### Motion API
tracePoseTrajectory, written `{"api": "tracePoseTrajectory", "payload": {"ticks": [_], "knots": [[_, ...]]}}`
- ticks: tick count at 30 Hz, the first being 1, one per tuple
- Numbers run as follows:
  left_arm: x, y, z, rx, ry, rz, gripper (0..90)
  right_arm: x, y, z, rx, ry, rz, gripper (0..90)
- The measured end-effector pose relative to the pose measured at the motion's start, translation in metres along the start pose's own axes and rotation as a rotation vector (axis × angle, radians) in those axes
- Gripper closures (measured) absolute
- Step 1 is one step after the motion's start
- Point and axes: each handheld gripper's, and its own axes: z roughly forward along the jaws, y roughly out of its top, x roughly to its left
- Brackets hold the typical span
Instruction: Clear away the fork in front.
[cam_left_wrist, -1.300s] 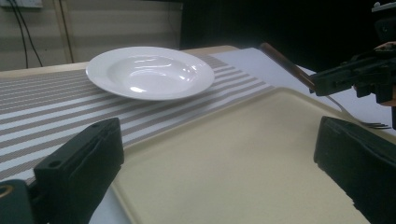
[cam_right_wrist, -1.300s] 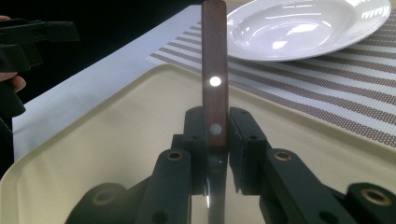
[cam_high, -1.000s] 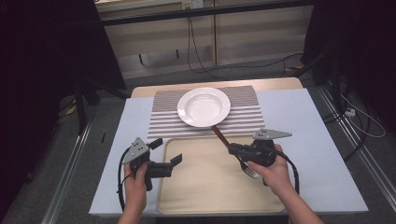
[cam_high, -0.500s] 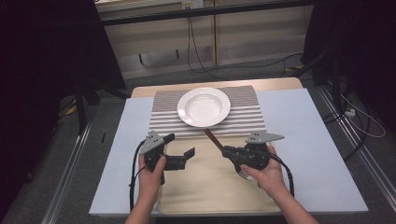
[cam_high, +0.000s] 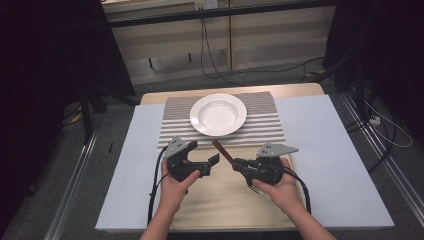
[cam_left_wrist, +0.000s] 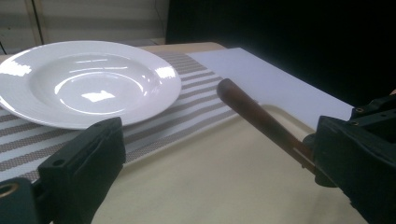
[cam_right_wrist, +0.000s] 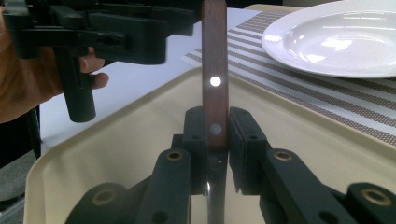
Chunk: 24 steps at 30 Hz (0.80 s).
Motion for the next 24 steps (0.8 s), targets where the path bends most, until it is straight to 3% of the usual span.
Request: {"api": "tracePoseTrajectory", "payload": {"ticks": [7,11,13,14,16,20,24], "knots": [[-0.003,-0.002,0.006,0.005,-0.032,-0.056,11.0,0.008,0.001,0.005,-0.002,-0.010,-0.039,78.4],[-0.005,-0.002,0.006,0.010,-0.091,-0.090,35.8,0.013,0.002,0.008,-0.015,-0.007,-0.047,78.3],[-0.005,-0.001,0.004,0.007,-0.138,-0.108,55.8,0.016,0.002,0.010,-0.019,0.003,-0.052,78.3],[-0.005,-0.001,0.002,0.009,-0.149,-0.139,61.3,0.018,0.002,0.011,-0.024,-0.002,-0.063,78.3],[-0.002,0.002,-0.002,0.002,-0.211,-0.194,71.2,0.022,0.001,0.013,-0.021,-0.005,-0.089,78.3],[-0.001,0.008,-0.009,-0.013,-0.261,-0.232,80.3,0.027,0.001,0.019,-0.040,0.000,-0.108,77.3],[0.007,0.015,-0.021,-0.033,-0.258,-0.240,80.8,0.030,0.002,0.016,-0.055,-0.002,-0.130,72.6]]}}
